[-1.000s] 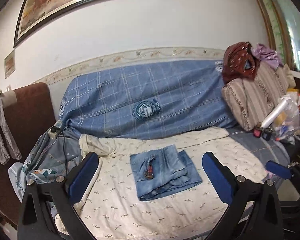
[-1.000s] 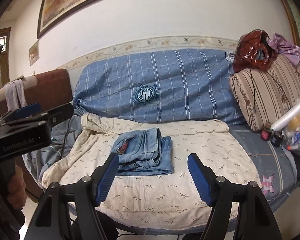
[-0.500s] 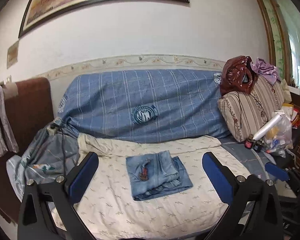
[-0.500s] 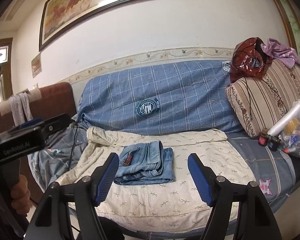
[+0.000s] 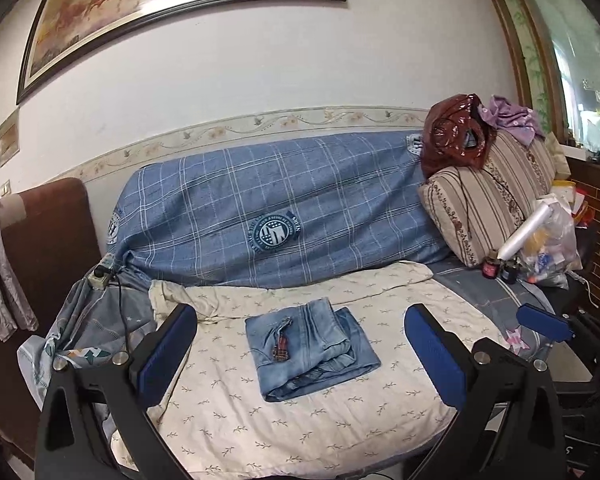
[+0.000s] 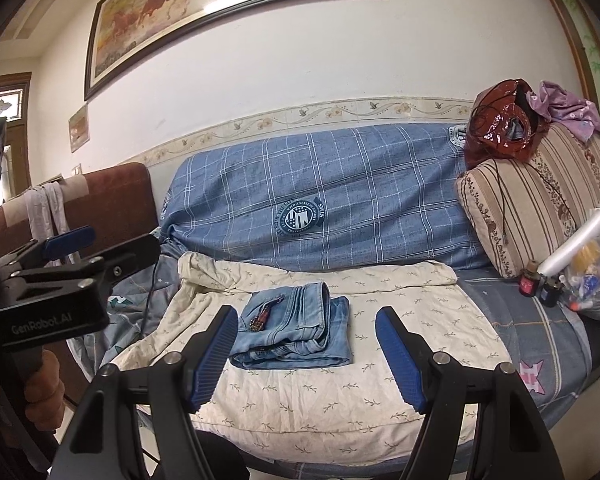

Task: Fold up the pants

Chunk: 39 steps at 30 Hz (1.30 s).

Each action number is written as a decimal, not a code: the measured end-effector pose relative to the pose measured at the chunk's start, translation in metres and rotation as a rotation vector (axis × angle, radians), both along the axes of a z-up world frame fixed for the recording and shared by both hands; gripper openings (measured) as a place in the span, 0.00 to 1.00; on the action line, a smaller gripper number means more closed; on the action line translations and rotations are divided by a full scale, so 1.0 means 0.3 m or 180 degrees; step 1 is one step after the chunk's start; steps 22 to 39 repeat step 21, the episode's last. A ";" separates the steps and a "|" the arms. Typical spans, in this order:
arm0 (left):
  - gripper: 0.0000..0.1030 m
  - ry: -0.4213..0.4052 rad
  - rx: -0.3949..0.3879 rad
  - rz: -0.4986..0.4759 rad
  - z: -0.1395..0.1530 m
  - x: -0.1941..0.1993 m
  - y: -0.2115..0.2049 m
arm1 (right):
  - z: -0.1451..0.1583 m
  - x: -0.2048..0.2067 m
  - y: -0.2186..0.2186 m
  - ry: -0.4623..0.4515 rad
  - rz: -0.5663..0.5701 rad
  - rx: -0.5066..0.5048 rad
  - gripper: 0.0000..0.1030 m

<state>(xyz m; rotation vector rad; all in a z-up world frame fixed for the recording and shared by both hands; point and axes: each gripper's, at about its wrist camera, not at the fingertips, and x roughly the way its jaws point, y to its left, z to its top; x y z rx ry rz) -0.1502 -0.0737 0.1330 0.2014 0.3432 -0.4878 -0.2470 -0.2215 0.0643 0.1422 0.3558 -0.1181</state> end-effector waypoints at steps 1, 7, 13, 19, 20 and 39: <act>1.00 -0.0001 -0.0012 -0.0013 0.004 -0.004 0.000 | 0.005 -0.006 -0.002 -0.0020 -0.0004 0.0000 0.72; 1.00 0.0017 -0.0047 -0.0060 0.020 -0.013 0.003 | 0.026 -0.019 -0.019 -0.0065 -0.0022 0.0040 0.72; 1.00 -0.0021 -0.0086 -0.0183 0.025 -0.032 0.008 | 0.027 -0.007 -0.002 -0.0036 0.0007 -0.0010 0.73; 1.00 -0.0188 -0.0289 -0.0604 0.033 -0.077 0.024 | 0.009 0.014 0.017 -0.0009 0.0061 -0.0060 0.73; 1.00 -0.0230 -0.0247 -0.0593 0.027 -0.080 0.017 | 0.003 0.017 0.017 -0.0012 0.0056 -0.0067 0.73; 1.00 -0.0248 -0.0225 -0.0576 0.020 -0.078 0.012 | -0.004 0.022 0.015 -0.0010 0.0042 -0.0068 0.73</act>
